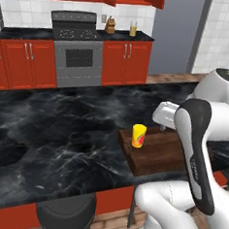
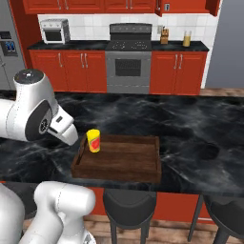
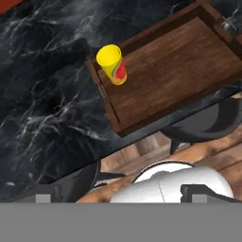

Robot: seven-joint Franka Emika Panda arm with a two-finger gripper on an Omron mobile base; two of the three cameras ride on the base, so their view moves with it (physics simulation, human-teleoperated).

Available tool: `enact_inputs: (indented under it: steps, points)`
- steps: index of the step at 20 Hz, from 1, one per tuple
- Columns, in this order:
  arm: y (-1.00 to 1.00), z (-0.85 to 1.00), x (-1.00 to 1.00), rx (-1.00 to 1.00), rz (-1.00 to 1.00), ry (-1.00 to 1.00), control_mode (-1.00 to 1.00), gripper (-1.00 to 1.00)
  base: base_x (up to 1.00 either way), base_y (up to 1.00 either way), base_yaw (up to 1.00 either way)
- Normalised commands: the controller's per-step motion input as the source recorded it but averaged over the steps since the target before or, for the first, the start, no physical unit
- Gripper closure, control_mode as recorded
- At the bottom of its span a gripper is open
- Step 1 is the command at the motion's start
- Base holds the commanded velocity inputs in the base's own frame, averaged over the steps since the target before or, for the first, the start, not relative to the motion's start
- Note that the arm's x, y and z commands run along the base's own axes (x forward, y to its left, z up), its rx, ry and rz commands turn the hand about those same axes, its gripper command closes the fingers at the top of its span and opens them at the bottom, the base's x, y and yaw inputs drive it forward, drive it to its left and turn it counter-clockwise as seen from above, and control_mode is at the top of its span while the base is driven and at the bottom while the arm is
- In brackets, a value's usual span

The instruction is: There is a tray on the dining counter. Grab the cup, mug, and pitcher and place them on the tray. The pitcher may be placed next to the tray if it cannot fit the tray.

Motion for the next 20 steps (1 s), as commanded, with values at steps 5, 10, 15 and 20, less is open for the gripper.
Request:
enact_inputs:
  steps: [5,10,15,20]
  points:
    - [-0.01,0.0,-0.65,-0.18,0.14,0.05,-1.0,-1.0,0.0,0.0,0.0]
    - [0.0,0.01,-0.43,-0.12,0.06,0.0,-1.0,-1.0,0.0,0.0,0.0]
    - [0.0,0.0,-0.17,-0.03,0.01,0.0,1.0,-1.0,-0.33,-0.07,0.0]
    - [0.0,0.0,0.0,0.0,0.0,0.0,1.0,-1.0,-0.85,-0.87,0.0]
